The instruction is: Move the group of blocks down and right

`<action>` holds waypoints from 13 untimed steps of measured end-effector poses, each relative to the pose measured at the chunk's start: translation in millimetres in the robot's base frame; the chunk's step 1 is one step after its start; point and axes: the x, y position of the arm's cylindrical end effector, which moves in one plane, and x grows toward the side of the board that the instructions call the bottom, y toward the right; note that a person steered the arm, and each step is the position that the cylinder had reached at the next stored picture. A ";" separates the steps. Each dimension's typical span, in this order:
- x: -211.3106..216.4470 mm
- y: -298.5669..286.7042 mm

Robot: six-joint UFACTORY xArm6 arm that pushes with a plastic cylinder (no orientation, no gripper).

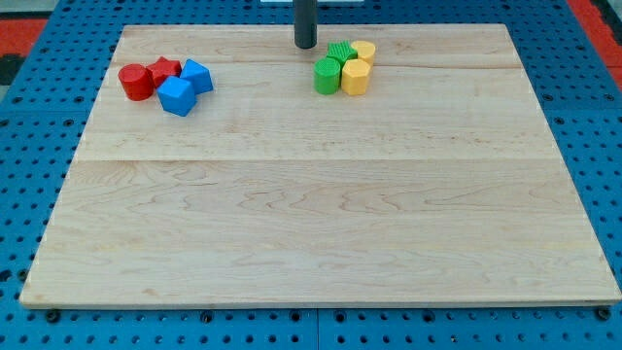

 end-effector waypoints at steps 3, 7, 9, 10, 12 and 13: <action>8.8 -2.9; 7.8 0.4; -14.7 10.5; -13.8 6.5; 43.8 -52.1; 34.9 -148.0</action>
